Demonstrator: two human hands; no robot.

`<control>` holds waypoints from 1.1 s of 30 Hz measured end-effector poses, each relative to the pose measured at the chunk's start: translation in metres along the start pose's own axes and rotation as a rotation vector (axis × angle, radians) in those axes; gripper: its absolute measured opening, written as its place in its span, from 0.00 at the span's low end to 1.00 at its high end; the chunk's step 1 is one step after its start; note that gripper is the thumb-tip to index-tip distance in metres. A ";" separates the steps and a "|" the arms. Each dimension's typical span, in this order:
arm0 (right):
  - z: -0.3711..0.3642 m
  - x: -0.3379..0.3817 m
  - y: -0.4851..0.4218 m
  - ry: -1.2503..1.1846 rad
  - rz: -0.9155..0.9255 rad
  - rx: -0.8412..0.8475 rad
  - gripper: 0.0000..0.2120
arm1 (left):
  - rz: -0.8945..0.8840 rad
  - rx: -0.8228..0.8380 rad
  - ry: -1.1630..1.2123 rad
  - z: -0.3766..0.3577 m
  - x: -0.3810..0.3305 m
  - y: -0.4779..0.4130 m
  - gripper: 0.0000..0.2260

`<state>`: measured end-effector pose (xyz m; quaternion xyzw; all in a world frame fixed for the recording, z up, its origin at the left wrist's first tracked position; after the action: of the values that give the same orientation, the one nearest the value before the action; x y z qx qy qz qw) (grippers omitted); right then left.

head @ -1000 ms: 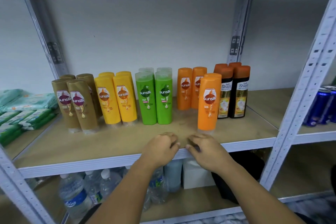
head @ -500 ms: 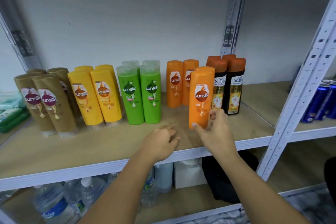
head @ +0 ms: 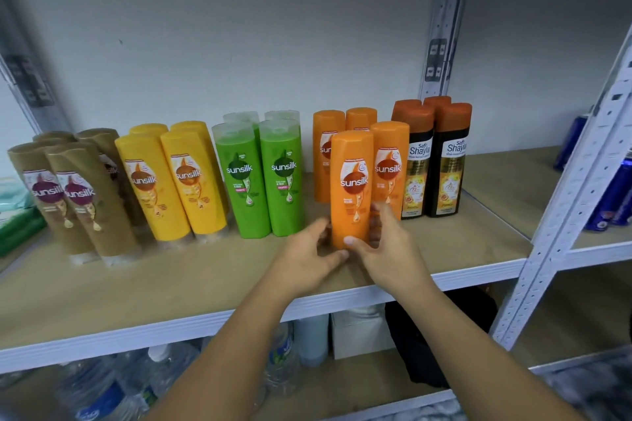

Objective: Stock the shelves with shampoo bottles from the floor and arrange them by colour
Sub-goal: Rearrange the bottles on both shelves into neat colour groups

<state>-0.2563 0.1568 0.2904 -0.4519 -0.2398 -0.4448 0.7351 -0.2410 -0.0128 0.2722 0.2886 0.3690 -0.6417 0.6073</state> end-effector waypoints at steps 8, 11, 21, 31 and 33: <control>0.004 -0.003 0.000 -0.039 -0.106 -0.091 0.11 | 0.071 -0.039 0.110 0.004 0.000 0.000 0.20; 0.014 -0.004 0.002 -0.007 -0.129 -0.175 0.08 | 0.078 -0.034 0.111 0.005 -0.001 0.000 0.22; 0.028 -0.017 -0.002 0.006 -0.196 -0.263 0.24 | 0.042 -0.113 0.086 0.006 -0.002 -0.001 0.20; 0.020 -0.021 -0.017 -0.063 -0.122 -0.062 0.38 | 0.065 -0.148 0.061 0.007 -0.001 -0.002 0.18; 0.022 -0.024 -0.020 -0.045 -0.131 -0.066 0.36 | 0.057 -0.172 0.039 0.006 0.002 -0.002 0.18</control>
<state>-0.2841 0.1824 0.2919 -0.4692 -0.2707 -0.4893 0.6835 -0.2431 -0.0189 0.2746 0.2582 0.4261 -0.5842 0.6406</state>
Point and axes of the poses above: each hand's wrist, its own y-axis away from the middle knuckle, its own z-axis out of the back of the hand, x = y × z, the point moved 3 cm from there along -y, towards the middle knuckle, and after that the axes turned 7 degrees about z, right-handed, at the moved point
